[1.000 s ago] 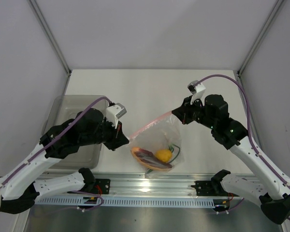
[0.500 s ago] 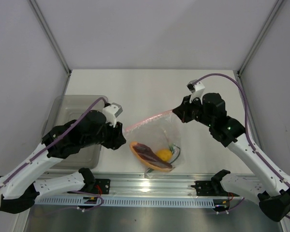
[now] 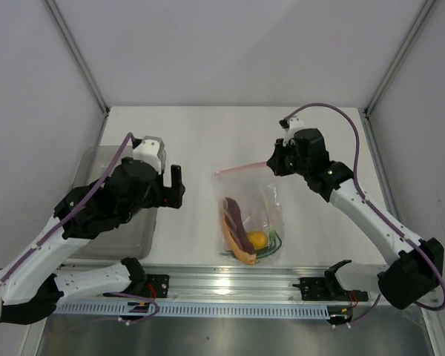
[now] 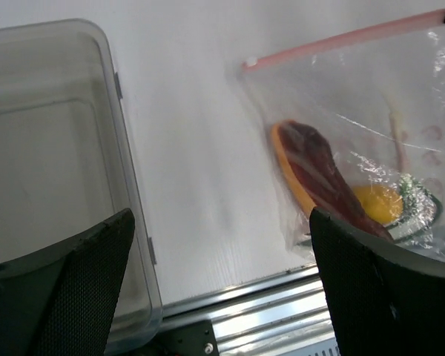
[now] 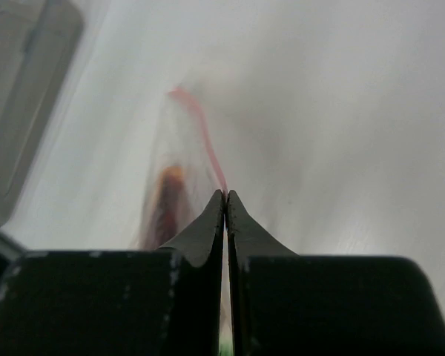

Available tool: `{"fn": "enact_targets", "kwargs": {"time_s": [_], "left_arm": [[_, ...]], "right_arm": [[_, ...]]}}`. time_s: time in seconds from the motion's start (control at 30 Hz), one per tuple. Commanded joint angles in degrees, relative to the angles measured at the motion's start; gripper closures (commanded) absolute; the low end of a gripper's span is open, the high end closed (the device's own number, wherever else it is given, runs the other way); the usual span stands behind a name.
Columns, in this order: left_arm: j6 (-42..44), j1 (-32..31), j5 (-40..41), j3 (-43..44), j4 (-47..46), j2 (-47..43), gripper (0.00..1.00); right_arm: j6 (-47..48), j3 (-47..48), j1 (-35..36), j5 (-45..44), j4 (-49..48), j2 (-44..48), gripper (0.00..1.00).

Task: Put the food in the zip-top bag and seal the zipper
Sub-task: Place the zipper food storage bag at the center of the board.

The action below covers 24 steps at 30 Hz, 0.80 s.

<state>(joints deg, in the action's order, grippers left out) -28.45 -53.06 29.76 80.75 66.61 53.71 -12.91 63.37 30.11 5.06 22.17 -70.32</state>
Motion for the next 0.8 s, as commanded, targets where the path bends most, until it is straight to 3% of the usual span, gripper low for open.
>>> {"fn": "enact_targets", "kwargs": {"time_s": [0.0, 0.27, 0.4, 0.57, 0.77], "left_arm": [[4.4, 0.3, -2.3, -2.0, -8.8, -2.4, 0.00], [7.0, 0.3, -12.1, -10.9, -17.5, -3.6, 0.01], [6.3, 0.3, -15.7, -14.0, -21.9, -4.2, 0.00], [5.7, 0.3, -18.2, -16.1, -26.1, -5.1, 0.01], [7.2, 0.3, -17.8, -17.2, -26.4, -3.5, 0.01]], "right_arm": [[-0.2, 5.2, -5.0, -4.8, -2.4, -5.9, 1.00], [-3.4, 14.0, -21.2, -5.1, -6.1, -23.6, 1.00], [-2.1, 22.3, -24.3, -7.6, -5.7, -33.0, 1.00], [-1.2, 38.5, -26.7, -11.2, 2.8, -47.1, 1.00], [-1.0, 41.2, -29.6, -12.7, 5.2, -50.7, 1.00]]}}
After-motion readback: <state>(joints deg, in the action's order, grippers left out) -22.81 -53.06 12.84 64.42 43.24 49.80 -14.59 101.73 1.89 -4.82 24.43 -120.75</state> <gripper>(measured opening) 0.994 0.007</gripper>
